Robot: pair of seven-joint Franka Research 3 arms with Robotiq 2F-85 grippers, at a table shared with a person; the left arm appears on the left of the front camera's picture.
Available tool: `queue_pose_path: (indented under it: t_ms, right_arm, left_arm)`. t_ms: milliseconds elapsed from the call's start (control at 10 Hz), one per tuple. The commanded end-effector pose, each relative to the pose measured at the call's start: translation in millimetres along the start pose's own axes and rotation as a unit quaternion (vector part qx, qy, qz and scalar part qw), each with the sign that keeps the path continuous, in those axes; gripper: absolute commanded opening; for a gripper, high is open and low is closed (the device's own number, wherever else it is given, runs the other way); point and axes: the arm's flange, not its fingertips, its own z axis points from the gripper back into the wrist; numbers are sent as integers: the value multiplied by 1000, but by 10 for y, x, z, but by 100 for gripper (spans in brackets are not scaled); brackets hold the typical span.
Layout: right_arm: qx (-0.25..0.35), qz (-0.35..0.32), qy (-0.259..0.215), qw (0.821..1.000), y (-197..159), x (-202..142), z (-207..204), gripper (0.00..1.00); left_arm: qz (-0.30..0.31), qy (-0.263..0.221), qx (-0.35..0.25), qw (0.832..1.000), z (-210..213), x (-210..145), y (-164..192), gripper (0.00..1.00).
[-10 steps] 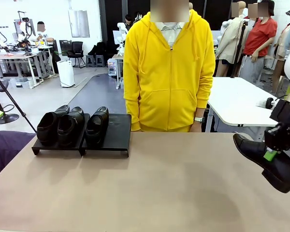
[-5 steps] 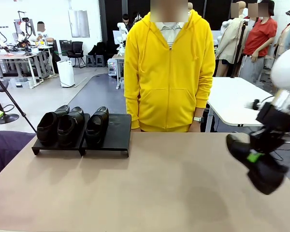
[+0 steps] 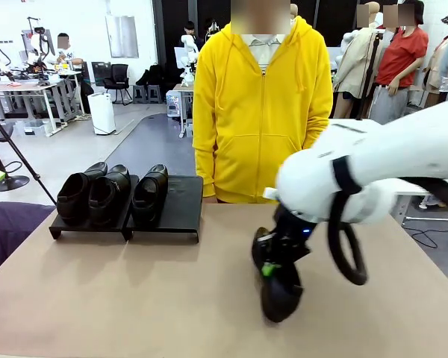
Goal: Organize the shoes by placing them on the stand.
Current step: Pick up one Shoe and place it in the middle of the table.
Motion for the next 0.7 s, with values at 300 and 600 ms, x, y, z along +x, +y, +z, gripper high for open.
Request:
queue_pose_path:
  t_ms: [300,600]
  right_arm:
    - [-4,10,65,998,528,518,-256,0]
    - [1,13,75,997,531,556,-360,0]
  left_arm:
    - [0,-1,-7,1000,8,-12,-9,100]
    - [0,-1,-7,1000,8,-12,-9,100]
